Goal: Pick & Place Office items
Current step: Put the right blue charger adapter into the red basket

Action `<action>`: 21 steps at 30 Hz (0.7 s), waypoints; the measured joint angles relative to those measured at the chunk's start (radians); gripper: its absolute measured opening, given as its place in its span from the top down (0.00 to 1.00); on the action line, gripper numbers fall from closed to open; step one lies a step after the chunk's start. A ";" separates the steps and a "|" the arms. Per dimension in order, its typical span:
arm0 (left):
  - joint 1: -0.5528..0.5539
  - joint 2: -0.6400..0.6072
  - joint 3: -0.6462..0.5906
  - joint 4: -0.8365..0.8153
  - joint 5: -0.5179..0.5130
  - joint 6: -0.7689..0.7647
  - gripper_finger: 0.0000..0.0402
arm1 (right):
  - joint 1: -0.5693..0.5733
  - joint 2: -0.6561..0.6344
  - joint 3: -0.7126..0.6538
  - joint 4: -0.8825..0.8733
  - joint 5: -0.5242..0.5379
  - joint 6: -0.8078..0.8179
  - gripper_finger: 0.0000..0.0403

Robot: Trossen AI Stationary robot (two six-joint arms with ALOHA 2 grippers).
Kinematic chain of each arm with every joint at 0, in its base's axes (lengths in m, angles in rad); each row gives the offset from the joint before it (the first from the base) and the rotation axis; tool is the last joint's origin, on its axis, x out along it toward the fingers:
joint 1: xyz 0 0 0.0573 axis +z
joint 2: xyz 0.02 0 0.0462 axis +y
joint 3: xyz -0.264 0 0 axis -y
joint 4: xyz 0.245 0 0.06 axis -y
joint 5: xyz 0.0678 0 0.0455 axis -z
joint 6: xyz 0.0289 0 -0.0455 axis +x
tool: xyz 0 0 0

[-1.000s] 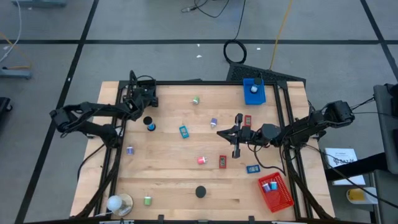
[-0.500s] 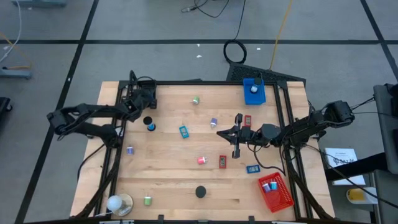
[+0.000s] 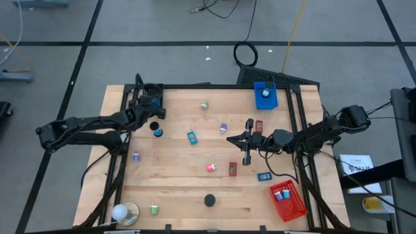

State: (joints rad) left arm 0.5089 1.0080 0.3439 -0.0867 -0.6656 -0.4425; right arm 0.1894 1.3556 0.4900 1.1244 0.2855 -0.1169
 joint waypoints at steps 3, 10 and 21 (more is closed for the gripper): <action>-0.054 -0.041 0.000 -0.001 0.003 0.015 0.59 | 0.000 0.000 0.000 0.000 0.000 0.000 0.98; -0.171 -0.091 0.000 0.023 0.003 0.073 0.79 | 0.000 0.000 0.000 0.000 0.000 0.000 0.98; -0.307 -0.148 0.000 0.178 0.179 0.191 0.98 | 0.000 0.000 0.000 -0.001 0.000 0.000 0.98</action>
State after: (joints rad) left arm 0.2024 0.8604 0.3435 0.0912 -0.4865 -0.2511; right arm 0.1897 1.3556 0.4900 1.1239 0.2855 -0.1169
